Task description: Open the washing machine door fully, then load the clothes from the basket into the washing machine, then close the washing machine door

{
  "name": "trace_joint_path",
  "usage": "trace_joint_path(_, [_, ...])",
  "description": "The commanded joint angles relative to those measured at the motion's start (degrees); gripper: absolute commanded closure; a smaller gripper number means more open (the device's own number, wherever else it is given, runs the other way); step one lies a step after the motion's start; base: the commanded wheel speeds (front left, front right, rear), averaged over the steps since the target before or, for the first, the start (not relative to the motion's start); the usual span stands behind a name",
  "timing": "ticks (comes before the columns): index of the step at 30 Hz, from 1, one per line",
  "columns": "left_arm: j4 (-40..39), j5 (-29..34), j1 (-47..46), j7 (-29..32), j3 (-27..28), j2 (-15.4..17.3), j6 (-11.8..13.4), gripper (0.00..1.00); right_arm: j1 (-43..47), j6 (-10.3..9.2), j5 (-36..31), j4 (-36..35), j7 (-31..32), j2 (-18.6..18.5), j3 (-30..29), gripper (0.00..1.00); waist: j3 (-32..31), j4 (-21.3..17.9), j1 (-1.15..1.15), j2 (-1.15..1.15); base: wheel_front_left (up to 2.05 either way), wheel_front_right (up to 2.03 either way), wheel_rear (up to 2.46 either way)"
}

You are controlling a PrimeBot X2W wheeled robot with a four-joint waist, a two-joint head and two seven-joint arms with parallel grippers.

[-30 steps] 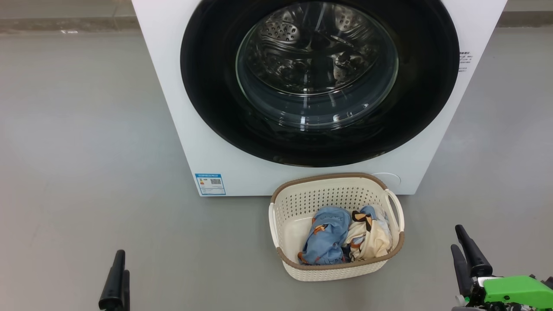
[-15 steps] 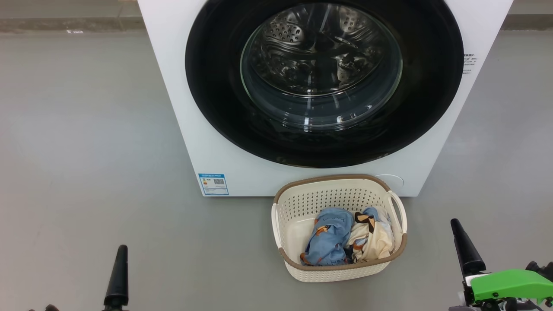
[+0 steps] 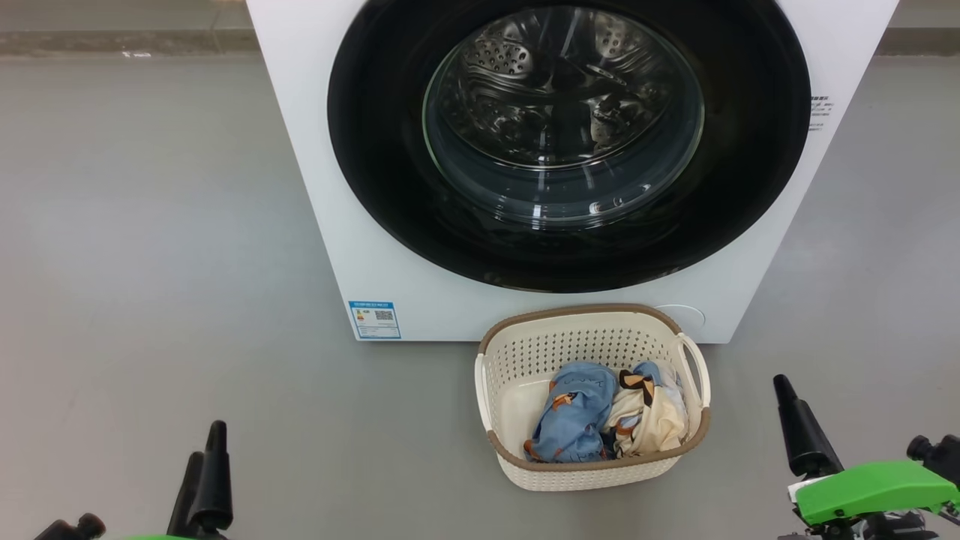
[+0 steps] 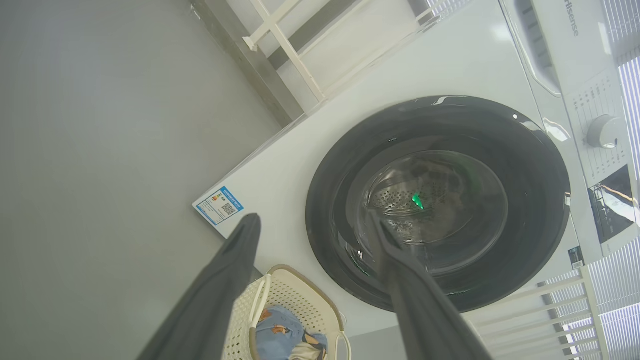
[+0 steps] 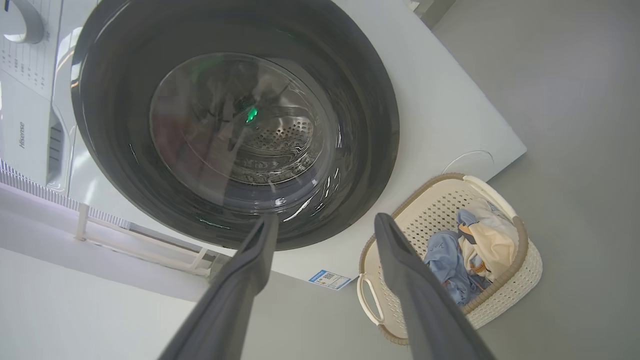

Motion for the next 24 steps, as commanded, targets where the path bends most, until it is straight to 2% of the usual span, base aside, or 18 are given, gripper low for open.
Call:
trace_joint_path(1, [-2.2, 2.6, -1.2, -0.9, 0.6, 1.1, 0.0, 0.0, -2.3, 0.15, -2.5, -1.8, -0.8, -1.1, 1.1, 0.0, 0.0, 0.1, 0.0, 0.0, 0.0, 0.0, 0.0])
trace_joint_path(24, [-3.5, 16.9, -1.3, -4.6, -0.7, 2.4, 0.0, 0.0, -2.8, 0.22, -17.2, -2.5, -4.5, -2.3, 3.8, 0.0, -0.2, 1.0, 0.0, 0.0, 0.0, 0.0, 0.0])
